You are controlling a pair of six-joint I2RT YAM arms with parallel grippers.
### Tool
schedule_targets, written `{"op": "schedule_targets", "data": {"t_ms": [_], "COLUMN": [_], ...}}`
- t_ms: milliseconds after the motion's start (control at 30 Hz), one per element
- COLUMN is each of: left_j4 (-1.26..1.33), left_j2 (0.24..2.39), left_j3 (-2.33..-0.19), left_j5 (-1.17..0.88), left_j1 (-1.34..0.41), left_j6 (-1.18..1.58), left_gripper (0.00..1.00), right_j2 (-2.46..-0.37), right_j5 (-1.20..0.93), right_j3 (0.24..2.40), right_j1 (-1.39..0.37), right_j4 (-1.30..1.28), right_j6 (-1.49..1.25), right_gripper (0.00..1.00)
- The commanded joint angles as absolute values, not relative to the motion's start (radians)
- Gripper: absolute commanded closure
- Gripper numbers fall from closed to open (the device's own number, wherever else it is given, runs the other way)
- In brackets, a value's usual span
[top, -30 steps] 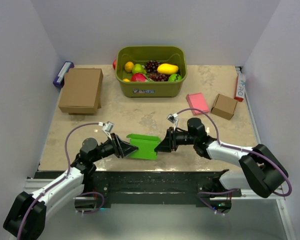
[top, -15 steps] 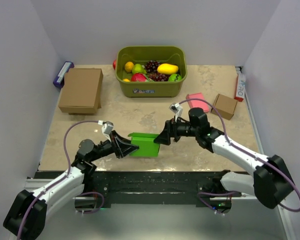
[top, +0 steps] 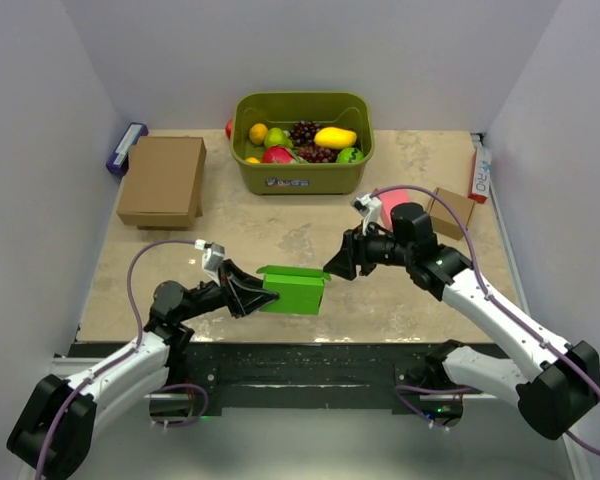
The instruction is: Fold the paper box
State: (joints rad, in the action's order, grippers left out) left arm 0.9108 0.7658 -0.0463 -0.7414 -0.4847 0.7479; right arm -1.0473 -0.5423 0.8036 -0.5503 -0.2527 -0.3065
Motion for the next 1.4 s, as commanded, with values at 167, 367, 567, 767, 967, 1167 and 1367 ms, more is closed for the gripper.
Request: {"op": "schedule_targets", "data": {"t_ms": [167, 367, 567, 767, 967, 1167, 1367], "left_j4": [0.893, 0.885, 0.856, 0.85, 0.845, 0.841, 0.839], "left_j2": [0.726, 0.738, 0.732, 0.727, 0.724, 0.718, 0.718], "left_j3": [0.021, 0.018, 0.012, 0.012, 0.011, 0.012, 0.012], "left_j5": [-0.732, -0.73, -0.719, -0.716, -0.718, -0.718, -0.718], "left_j1": [-0.486, -0.486, -0.486, -0.486, -0.486, -0.485, -0.486], "left_j6": [0.706, 0.698, 0.687, 0.686, 0.687, 0.686, 0.683], "left_gripper": [0.82, 0.82, 0.82, 0.82, 0.82, 0.83, 0.83], "right_j2": [-1.026, -1.048, -1.029, -1.042, -1.06, -1.086, -1.091], "right_j5": [-0.549, -0.591, -0.609, -0.581, -0.528, -0.48, -0.453], "right_j3": [0.882, 0.873, 0.877, 0.873, 0.882, 0.893, 0.905], "right_j1": [-0.548, -0.551, -0.555, -0.584, -0.618, -0.661, -0.673], "right_j4": [-0.376, -0.356, -0.331, -0.342, -0.353, -0.347, -0.347], "right_j6": [-0.301, -0.319, -0.353, -0.359, -0.351, -0.347, -0.347], "right_gripper": [0.47, 0.54, 0.6, 0.63, 0.64, 0.66, 0.73]}}
